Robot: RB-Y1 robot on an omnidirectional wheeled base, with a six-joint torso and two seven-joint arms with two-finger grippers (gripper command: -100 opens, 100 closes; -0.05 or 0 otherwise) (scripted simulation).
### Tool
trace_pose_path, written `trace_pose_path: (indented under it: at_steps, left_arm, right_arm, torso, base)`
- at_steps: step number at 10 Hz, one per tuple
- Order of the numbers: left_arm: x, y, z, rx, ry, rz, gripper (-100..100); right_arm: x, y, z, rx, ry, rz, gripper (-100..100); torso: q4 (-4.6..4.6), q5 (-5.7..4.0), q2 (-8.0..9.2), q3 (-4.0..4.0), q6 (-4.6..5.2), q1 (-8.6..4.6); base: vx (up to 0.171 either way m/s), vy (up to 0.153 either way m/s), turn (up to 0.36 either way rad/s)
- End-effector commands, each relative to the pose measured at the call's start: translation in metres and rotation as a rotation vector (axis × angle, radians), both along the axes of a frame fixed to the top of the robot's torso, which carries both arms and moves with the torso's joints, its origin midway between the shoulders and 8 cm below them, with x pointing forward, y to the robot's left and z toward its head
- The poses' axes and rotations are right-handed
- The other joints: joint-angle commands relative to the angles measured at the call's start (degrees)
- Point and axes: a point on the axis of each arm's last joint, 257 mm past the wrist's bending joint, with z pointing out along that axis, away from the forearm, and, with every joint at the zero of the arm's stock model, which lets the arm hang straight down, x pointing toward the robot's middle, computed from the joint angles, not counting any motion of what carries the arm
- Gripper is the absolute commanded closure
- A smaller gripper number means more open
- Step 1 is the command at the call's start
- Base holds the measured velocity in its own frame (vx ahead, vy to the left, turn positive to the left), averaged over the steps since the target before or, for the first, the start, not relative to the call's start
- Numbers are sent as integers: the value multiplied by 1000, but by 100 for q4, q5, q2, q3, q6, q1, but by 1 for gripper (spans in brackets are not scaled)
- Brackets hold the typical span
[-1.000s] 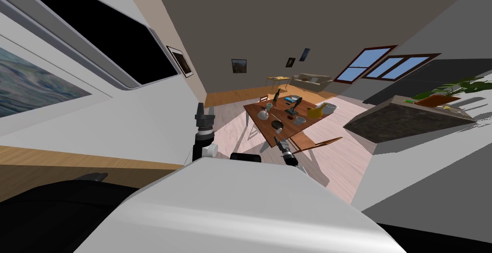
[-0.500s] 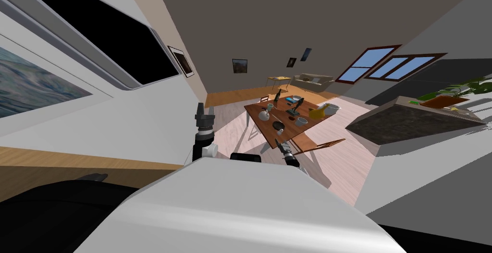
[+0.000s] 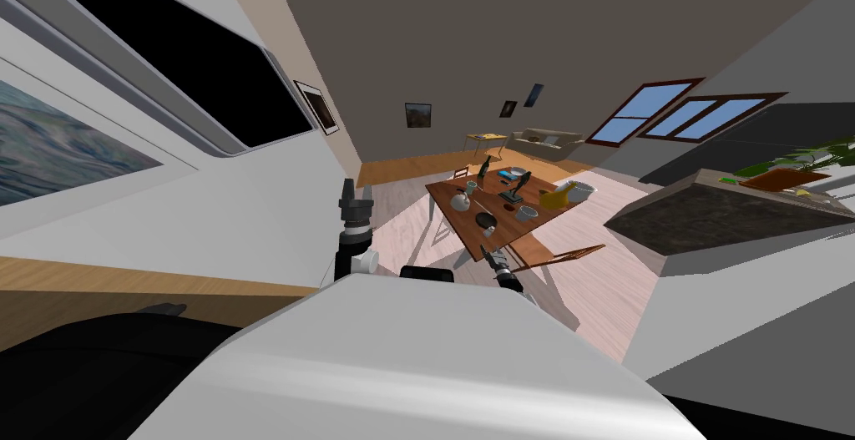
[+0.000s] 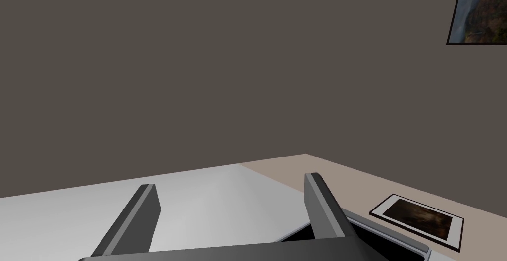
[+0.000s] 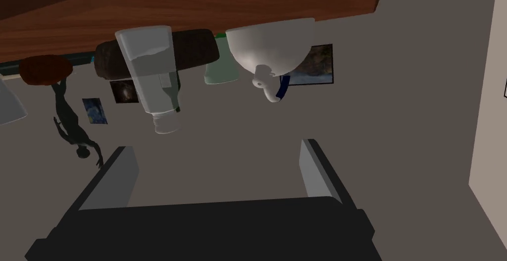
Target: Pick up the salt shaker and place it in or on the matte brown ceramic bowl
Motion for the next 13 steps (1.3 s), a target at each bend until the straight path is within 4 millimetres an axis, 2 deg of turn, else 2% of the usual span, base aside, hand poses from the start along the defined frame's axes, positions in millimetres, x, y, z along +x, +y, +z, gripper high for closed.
trace_pose_path:
  at_steps: [1, 2, 4, 5, 8, 13]
  left_arm:
    - [0, 0, 0, 0, 0, 0, 0]
    - [0, 0, 0, 0, 0, 0, 0]
    - [0, 0, 0, 0, 0, 0, 0]
    - [0, 0, 0, 0, 0, 0, 0]
    - [0, 0, 0, 0, 0, 0, 0]
    - [0, 0, 0, 0, 0, 0, 0]
  right_arm:
    - [-2, -14, -7, -49, 23, -13, -100]
    - [-8, -15, -16, -41, 44, -19, -100]
    - [-7, -33, -22, -92, 65, -38, -100]
    - [-12, -33, -28, -86, 81, -43, -100]
    - [-13, -42, -32, -104, 96, -55, -100]
    - [-8, -79, -37, -165, 125, -115, -100]
  torso:
    - [0, 0, 0, 0, 0, 0]
    - [-1, 0, -5, -3, 0, 2]
    - [-1, 1, -4, -2, 0, 5]
    - [-2, 1, -8, -5, 0, 5]
    - [1, 0, 4, 2, 1, 0]
    - [-4, 1, -21, -12, 0, 4]
  base:
    - [51, 18, 26]
    - [44, 21, 12]
    - [51, 23, 16]
    - [47, 10, 5]
    - [22, 5, 4]
    - [72, 19, 6]
